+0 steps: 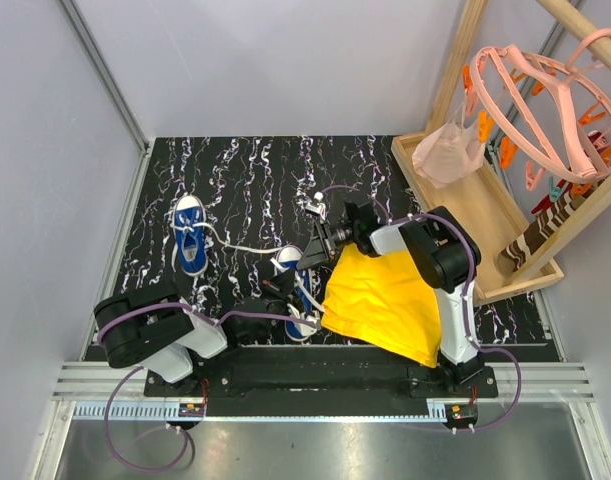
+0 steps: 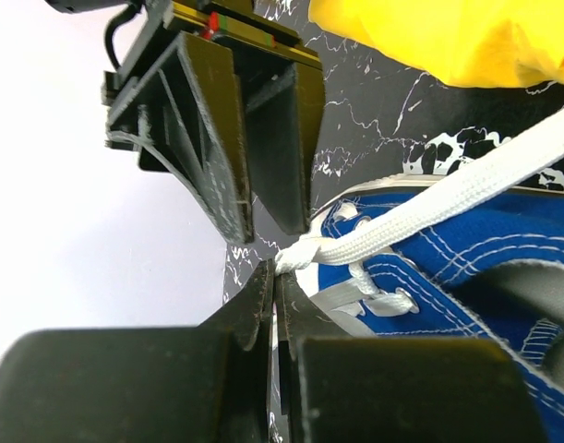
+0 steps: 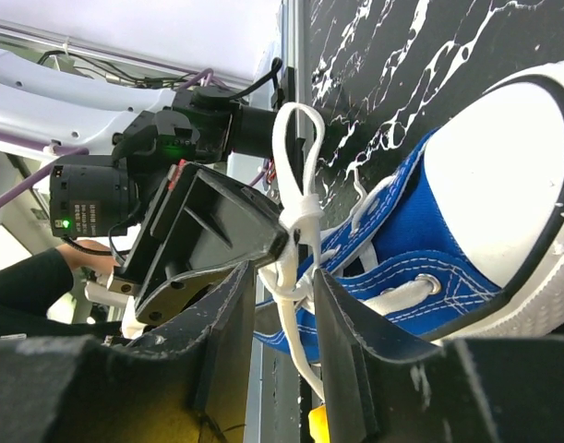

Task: Tie the shoes

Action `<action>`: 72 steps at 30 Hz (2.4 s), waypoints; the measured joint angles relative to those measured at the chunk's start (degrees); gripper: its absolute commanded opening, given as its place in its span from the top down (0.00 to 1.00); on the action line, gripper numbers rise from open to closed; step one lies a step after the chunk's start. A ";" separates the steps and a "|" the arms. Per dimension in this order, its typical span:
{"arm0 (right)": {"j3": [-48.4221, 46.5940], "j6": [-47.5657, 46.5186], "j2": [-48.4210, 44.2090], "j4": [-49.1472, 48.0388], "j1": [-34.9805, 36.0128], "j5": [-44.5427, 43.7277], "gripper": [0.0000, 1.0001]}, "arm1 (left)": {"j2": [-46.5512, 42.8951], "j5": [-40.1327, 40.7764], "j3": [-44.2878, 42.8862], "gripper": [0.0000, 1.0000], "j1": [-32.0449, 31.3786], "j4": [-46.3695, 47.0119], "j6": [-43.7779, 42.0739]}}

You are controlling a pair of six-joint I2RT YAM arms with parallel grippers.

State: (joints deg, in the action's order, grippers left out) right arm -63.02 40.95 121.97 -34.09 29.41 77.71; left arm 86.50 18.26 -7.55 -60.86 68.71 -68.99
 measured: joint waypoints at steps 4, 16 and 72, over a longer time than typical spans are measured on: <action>0.02 1.44 1.22 -1.36 0.61 0.02 0.59 | 0.00 0.26 0.00 1.00 -0.11 0.00 -0.04; 0.98 26.82 8.37 -30.69 1.46 3.63 0.69 | 0.00 0.66 0.00 1.00 -0.28 0.00 -0.04; 3.61 -4.87 -4.59 5.92 2.10 -6.84 1.00 | -7.82 2.16 3.63 0.28 -1.33 -0.44 3.69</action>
State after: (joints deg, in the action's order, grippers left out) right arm -59.42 36.07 117.38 -28.16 31.51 70.87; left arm 78.67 20.43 -3.92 -62.19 68.27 -65.30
